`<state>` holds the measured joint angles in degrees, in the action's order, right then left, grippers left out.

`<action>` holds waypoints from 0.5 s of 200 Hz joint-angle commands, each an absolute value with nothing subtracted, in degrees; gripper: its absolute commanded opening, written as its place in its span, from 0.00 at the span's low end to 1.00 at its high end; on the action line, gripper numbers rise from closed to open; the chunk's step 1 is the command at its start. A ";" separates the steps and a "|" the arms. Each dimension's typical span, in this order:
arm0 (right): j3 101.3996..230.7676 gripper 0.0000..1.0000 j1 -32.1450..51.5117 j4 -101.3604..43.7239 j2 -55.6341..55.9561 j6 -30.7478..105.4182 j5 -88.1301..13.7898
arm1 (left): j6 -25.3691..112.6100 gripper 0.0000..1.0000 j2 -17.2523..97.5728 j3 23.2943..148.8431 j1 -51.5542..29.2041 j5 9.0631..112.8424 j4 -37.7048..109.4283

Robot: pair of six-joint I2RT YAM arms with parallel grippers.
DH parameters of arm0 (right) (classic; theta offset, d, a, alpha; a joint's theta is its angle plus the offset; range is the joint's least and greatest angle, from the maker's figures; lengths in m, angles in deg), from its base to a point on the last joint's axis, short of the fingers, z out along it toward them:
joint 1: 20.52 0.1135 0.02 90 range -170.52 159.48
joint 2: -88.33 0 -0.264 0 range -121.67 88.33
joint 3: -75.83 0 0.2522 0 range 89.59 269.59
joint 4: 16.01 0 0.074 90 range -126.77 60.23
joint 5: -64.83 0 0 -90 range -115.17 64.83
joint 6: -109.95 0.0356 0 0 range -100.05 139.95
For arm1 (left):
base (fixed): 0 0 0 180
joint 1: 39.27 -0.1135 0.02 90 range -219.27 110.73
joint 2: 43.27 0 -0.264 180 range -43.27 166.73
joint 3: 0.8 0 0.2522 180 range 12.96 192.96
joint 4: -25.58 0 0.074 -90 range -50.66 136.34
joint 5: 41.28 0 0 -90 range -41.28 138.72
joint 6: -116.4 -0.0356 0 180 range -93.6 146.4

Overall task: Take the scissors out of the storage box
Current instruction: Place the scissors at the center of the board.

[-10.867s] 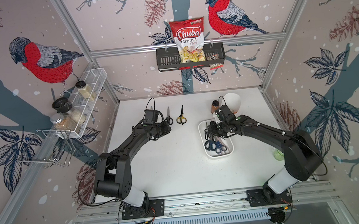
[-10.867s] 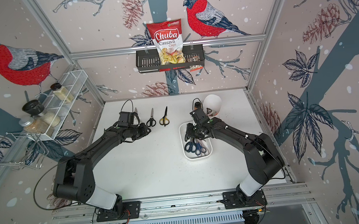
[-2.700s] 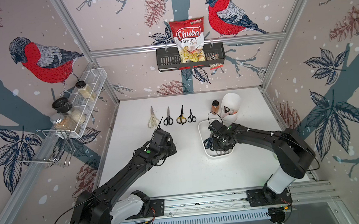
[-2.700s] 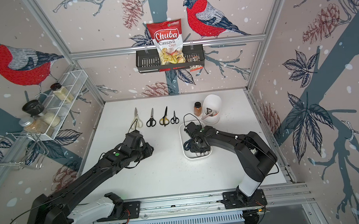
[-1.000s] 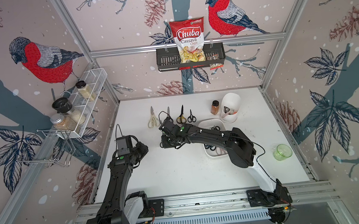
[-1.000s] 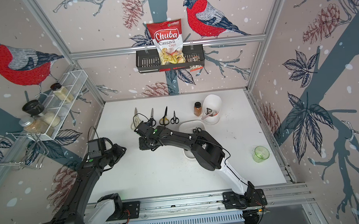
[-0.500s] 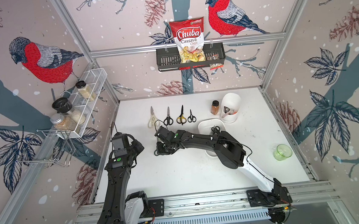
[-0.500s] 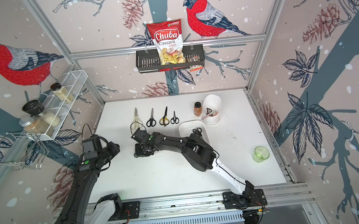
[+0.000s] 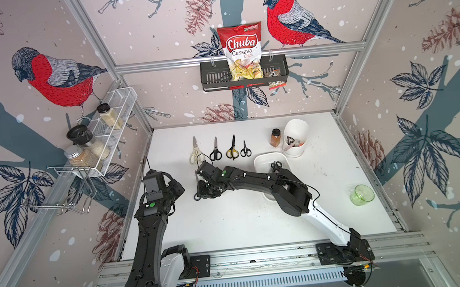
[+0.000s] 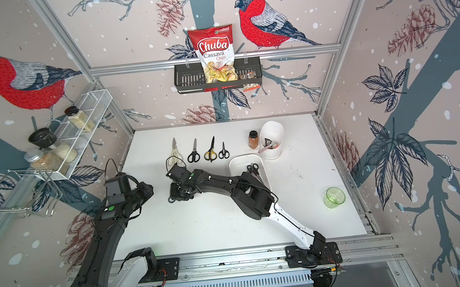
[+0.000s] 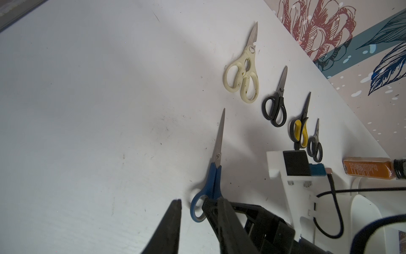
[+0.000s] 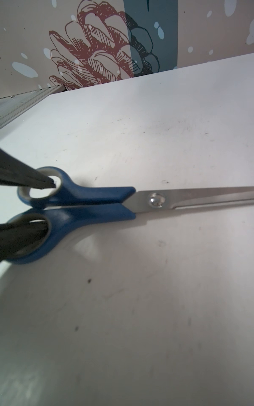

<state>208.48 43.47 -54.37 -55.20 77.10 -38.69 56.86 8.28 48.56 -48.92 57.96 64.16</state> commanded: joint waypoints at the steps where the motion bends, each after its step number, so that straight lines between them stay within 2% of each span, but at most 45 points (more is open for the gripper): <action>1: 208.92 0.33 43.45 -57.79 -55.81 77.62 -36.95 | 56.19 0.34 7.97 48.53 -49.12 58.57 63.97; 65: 209.21 0.43 42.64 -51.77 -50.89 77.67 -41.89 | 56.06 0.34 8.32 48.48 -49.12 58.65 64.03; 100: 207.57 0.45 41.32 -50.85 -46.53 77.04 -43.47 | 55.93 0.34 9.29 48.44 -49.12 59.02 64.02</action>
<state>208.59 42.02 -52.58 -49.32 77.10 -41.73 56.42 8.85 48.54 -48.92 58.05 64.18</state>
